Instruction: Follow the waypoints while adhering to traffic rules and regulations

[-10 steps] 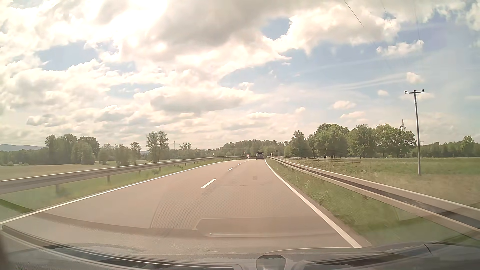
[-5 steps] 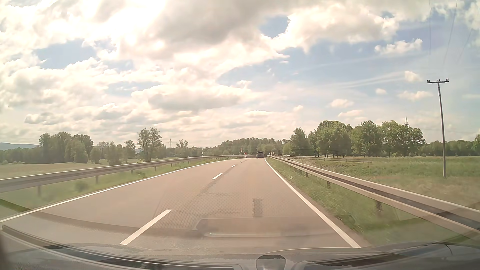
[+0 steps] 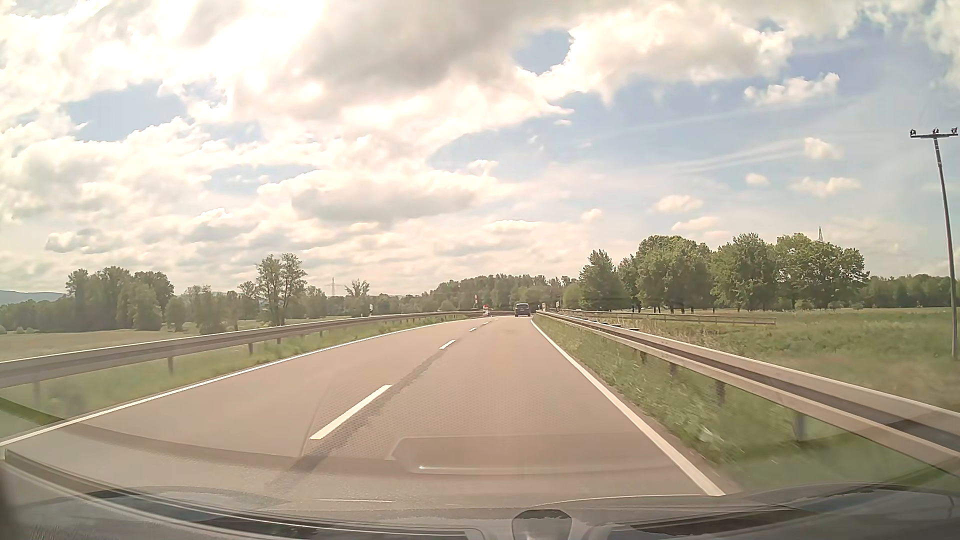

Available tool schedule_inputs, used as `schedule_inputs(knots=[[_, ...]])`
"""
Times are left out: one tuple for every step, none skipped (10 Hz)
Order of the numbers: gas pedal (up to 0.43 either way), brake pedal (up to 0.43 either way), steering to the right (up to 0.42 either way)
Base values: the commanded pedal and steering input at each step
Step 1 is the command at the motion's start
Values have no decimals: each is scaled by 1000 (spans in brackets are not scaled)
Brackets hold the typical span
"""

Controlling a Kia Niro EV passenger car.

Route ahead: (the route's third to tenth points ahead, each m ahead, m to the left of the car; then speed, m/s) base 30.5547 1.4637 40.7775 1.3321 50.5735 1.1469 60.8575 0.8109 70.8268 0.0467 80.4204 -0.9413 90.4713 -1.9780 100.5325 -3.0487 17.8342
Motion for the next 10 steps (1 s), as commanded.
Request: schedule_inputs(knots=[[118,0,3],[118,0,4],[118,0,3],[118,0,3],[118,0,3],[118,0,4],[118,0,3],[110,0,3],[110,0,3],[110,0,3]])
